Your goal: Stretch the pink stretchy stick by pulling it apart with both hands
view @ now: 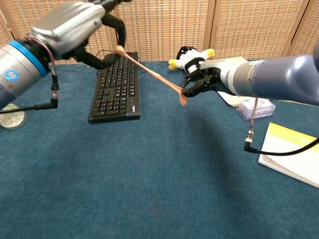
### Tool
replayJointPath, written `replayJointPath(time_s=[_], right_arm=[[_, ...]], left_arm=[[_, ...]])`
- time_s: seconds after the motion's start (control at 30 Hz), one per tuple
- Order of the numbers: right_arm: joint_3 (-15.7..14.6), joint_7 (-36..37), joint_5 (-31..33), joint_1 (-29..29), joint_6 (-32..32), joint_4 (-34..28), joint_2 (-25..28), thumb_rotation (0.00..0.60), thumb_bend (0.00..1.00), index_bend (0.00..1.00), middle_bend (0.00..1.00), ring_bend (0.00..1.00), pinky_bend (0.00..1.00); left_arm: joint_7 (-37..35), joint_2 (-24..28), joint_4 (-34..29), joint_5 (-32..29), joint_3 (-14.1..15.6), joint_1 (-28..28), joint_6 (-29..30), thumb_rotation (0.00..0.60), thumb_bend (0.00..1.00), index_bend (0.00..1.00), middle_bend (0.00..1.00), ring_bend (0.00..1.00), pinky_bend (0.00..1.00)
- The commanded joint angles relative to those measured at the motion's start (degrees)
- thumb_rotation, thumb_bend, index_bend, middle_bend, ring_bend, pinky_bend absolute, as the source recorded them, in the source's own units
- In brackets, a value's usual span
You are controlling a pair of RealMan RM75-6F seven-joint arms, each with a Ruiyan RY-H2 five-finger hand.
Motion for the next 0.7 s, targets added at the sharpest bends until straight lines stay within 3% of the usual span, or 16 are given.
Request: replayJointPath(time_s=[0.03,0.37,0.7], right_arm=[[-0.7,0.6,-0.5,-1.1,-0.2,0.5,0.3,0.600,0.69,0.76,0.09,0.00,0.00],[-2.0,2.1,-2.5,-4.5,-0.2,0.4,2.1,0.600,0.69,0.76,0.09,0.00,0.00],[-2.2,2.5,-3.5,-7.2,0.8,-1.5,5.5,0.600,0.69,0.77,0.09,0.00,0.00]], left_arm=[[-0.3,2.8,-2.9,-0.6,-1.2,1.3,1.7,0.600,0.52,0.81,0.00,0.00,0.00],[-2.0,10.7,-8.5,-2.4,-3.6,4.4,5.1,0.600,0.53,0.81,0.00,0.00,0.00],[-4.5,18.9,-9.8,-4.8,-6.0,7.6,7.2,0.600,0.53,0.81,0.00,0.00,0.00]])
